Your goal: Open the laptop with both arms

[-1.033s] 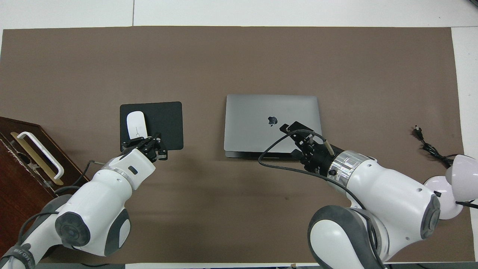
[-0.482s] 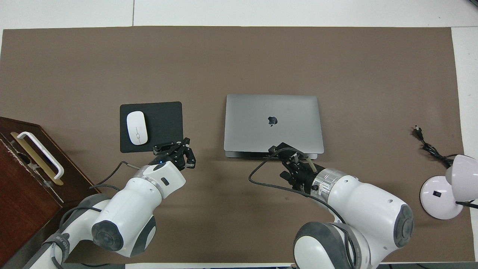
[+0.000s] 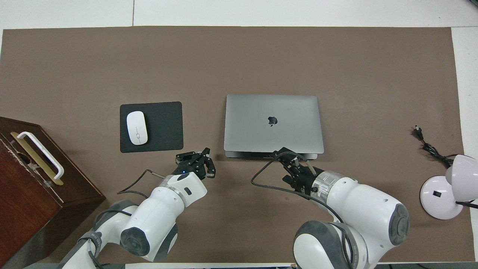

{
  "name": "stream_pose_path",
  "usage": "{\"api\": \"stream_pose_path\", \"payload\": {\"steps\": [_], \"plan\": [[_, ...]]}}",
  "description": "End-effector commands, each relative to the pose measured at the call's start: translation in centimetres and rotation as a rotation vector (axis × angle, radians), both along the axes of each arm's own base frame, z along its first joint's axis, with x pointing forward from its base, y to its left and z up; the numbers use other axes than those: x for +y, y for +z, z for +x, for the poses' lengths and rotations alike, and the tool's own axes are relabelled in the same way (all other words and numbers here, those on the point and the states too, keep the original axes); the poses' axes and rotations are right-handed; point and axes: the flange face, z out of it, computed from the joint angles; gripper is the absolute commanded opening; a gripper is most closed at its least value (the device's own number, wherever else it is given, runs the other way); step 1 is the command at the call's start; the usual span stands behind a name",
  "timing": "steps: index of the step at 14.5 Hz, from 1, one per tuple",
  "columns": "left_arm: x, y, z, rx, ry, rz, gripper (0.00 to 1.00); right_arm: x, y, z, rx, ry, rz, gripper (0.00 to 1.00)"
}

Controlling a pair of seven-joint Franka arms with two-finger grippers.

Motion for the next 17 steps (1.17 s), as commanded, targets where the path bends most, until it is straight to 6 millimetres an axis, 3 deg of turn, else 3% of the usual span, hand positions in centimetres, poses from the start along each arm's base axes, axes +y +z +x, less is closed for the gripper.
{"api": "stream_pose_path", "payload": {"steps": [1, 5, 12, 17], "plan": [[-2.2, -1.0, -0.1, 0.005, -0.003, -0.015, 0.0, -0.6, -1.1, 0.1, -0.006, 0.008, -0.019, 1.0], [-4.6, -2.5, -0.4, 0.024, -0.016, -0.014, 0.0, -1.3, -2.6, 0.7, -0.013, 0.015, -0.056, 1.0], [-5.9, -1.8, 0.7, 0.003, -0.022, -0.032, 0.0, -2.4, -4.1, 1.7, -0.016, 0.028, -0.09, 1.0], [-6.9, -2.9, 1.8, 0.004, -0.022, -0.028, 0.0, -2.3, -4.3, 2.3, -0.037, 0.03, -0.106, 1.0]]}}
